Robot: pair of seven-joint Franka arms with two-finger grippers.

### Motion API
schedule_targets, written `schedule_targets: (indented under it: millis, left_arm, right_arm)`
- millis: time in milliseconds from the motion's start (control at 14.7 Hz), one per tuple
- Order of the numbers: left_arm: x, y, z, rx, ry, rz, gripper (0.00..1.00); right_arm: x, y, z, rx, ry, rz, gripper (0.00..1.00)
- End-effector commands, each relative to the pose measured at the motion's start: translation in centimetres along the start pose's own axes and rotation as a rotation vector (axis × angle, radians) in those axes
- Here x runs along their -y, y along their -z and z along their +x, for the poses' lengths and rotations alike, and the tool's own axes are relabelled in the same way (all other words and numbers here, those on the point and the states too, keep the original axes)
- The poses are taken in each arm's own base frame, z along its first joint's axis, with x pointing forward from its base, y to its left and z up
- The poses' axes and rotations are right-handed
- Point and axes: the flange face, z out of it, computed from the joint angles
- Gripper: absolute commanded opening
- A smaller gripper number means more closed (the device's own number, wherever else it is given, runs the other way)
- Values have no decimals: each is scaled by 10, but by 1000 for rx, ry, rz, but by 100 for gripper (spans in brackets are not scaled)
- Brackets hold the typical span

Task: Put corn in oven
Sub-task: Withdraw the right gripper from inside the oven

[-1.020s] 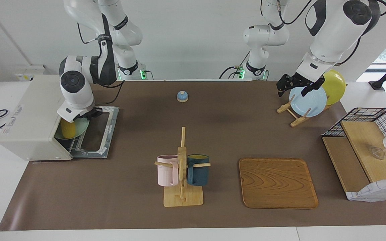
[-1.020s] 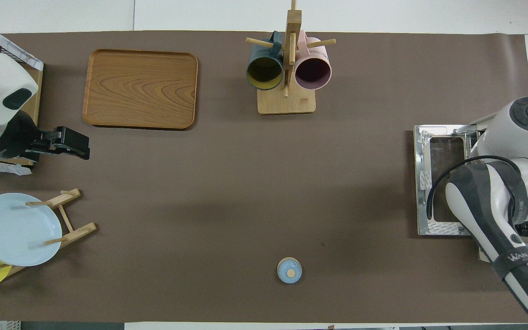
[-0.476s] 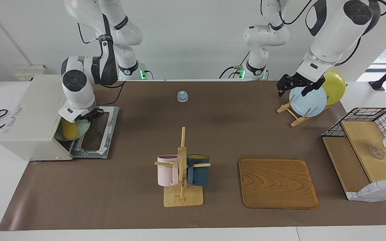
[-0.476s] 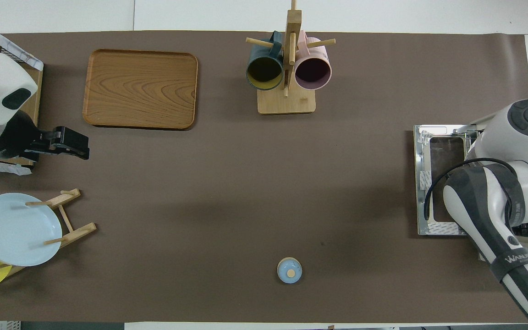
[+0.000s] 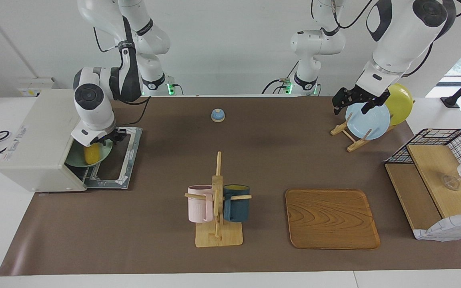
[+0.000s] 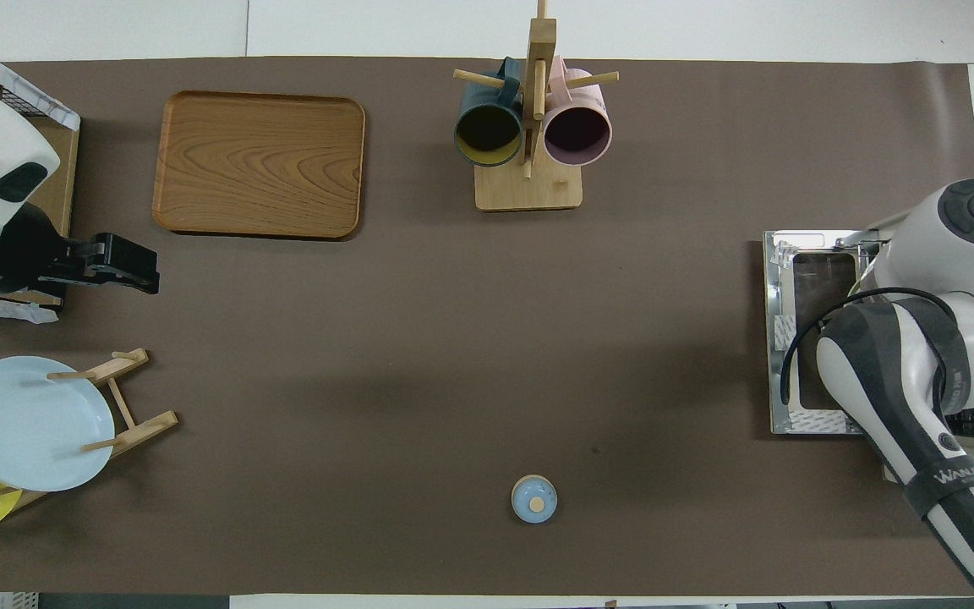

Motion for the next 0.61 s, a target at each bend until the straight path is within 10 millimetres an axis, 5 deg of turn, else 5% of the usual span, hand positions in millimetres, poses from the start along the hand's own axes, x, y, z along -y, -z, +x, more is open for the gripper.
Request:
schedule_targets:
  millis: [0,204,408,544]
  left_arm:
    - [5,3,-7,-5,-1,19,100]
    - [5,3,-7,-5,-1,19,100]
    - [5,3,-6,-6,-1,19,100]
    - [5,3,-6,-6,-1,19,100]
  right_arm:
    - [13,49,6,-8,42,6,46]
    - [39,80,15,-29,72,-5,44]
    - [74,62,24,-119,32,44,0]
    - [96,40,30,-146,23,47,0]
